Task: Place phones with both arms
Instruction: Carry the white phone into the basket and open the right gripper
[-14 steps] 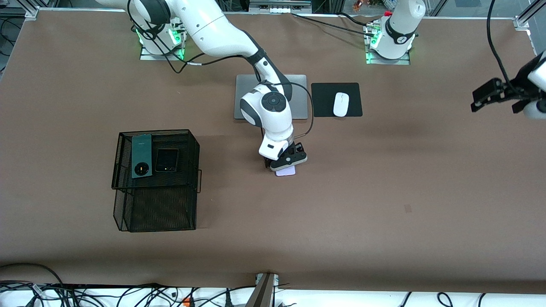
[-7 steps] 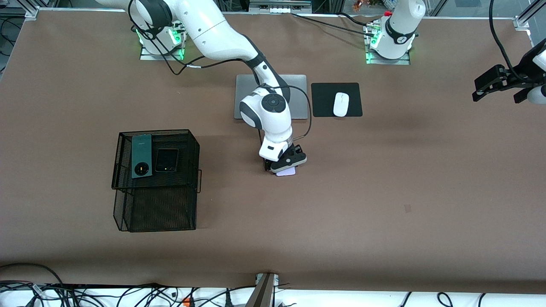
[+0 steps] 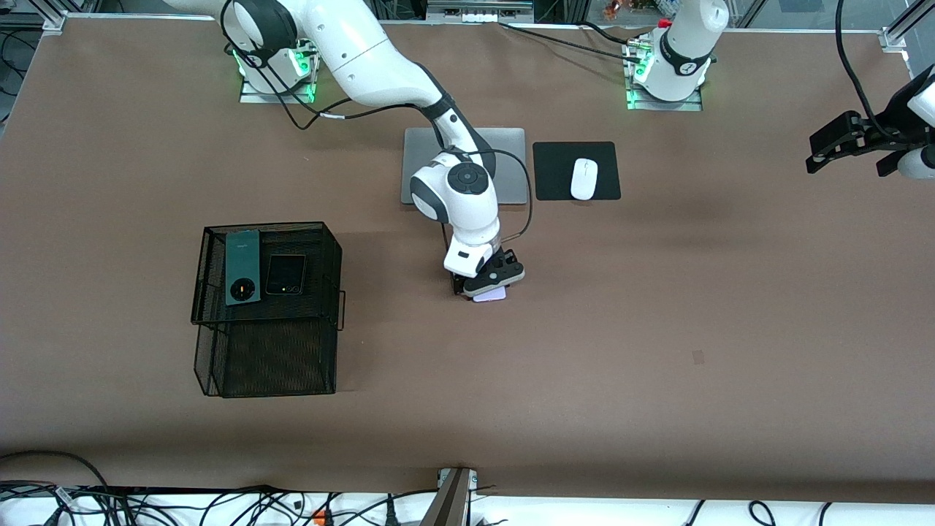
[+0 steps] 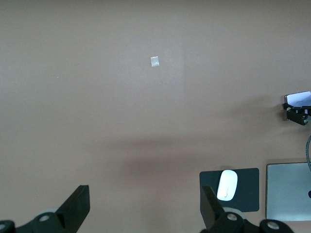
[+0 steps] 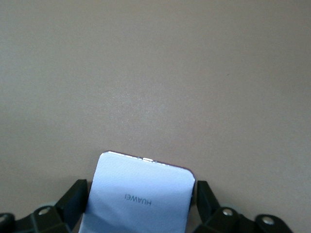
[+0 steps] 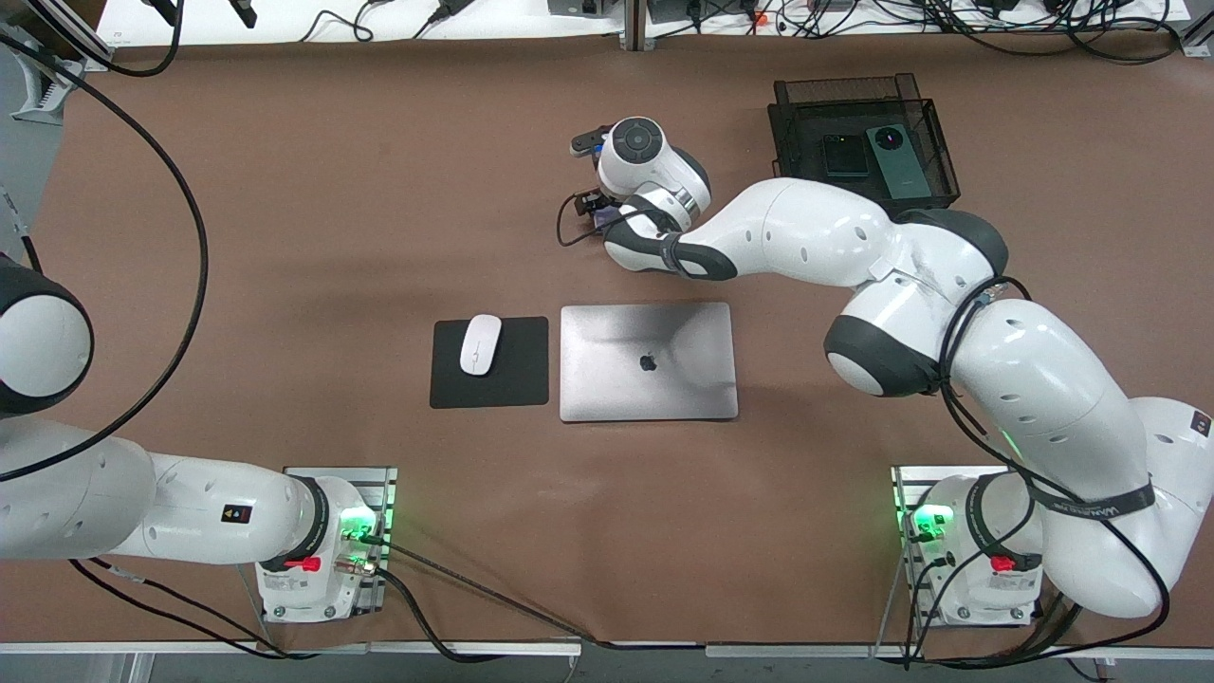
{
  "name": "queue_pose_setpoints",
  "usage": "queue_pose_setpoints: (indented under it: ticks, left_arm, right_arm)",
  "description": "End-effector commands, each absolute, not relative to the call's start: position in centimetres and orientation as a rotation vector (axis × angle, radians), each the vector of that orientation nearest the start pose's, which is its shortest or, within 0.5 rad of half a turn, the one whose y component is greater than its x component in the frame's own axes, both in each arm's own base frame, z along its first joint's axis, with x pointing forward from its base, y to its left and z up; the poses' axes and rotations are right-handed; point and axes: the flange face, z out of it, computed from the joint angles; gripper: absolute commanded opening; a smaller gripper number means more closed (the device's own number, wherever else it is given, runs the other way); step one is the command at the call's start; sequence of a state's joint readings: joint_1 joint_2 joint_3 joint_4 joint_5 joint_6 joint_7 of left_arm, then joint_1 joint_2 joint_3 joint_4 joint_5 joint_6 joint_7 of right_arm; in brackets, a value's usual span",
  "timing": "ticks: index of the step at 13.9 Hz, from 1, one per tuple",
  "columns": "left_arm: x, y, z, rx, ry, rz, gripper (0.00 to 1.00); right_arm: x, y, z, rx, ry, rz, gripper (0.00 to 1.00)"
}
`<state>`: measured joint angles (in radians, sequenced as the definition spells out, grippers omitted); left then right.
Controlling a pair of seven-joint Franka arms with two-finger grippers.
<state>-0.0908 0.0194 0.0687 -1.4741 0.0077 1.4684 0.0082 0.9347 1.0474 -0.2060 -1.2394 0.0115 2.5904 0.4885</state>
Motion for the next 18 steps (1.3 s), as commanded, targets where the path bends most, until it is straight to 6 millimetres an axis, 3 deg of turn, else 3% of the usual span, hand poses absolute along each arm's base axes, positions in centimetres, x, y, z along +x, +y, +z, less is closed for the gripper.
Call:
queue_pose_setpoints:
  ticks: [1, 3, 4, 5, 6, 8, 10, 13, 15, 18]
  left_arm:
    - [54.4, -1.2, 65.3, -3.154, 0.053, 0.044, 1.00]
    - [54.2, -1.4, 65.5, -3.154, 0.060, 0.061, 1.00]
    - [54.2, -1.4, 65.6, -3.154, 0.061, 0.061, 1.00]
    - [54.1, -1.4, 65.6, -3.154, 0.061, 0.065, 1.00]
    - [54.1, -1.4, 65.6, -3.154, 0.058, 0.065, 1.00]
    - [54.1, -1.4, 65.7, -3.154, 0.058, 0.063, 1.00]
    - [54.1, -1.5, 65.7, -3.151, 0.062, 0.063, 1.00]
    - [54.2, -1.7, 65.5, -3.149, 0.067, 0.068, 1.00]
    - [54.2, -2.0, 65.5, -3.148, 0.074, 0.070, 1.00]
    - [54.3, -2.2, 65.4, -3.148, 0.079, 0.073, 1.00]
  right_arm:
    - [54.9, 55.4, 16.2, -2.980, -0.571, -0.565, 0.74]
    - [55.1, 55.3, 16.3, -2.979, -0.567, -0.566, 0.32]
    - [55.3, 55.3, 16.8, -2.976, -0.559, -0.569, 0.17]
    - [55.5, 55.2, 17.3, -2.976, -0.551, -0.575, 0.08]
    - [56.8, 54.4, 19.1, -2.978, -0.536, -0.609, 0.04]
    - [59.3, 51.7, 23.5, -3.035, -0.460, -0.577, 0.00]
    - [62.5, 47.2, 29.8, -3.078, -0.329, -0.520, 0.00]
    - [64.8, 41.6, 34.5, -3.159, -0.367, -0.397, 0.00]
    - [67.6, 36.2, 36.2, -3.173, -0.400, -0.377, 0.00]
    - [71.4, 27.8, 36.2, -3.184, -0.516, -0.348, 0.00]
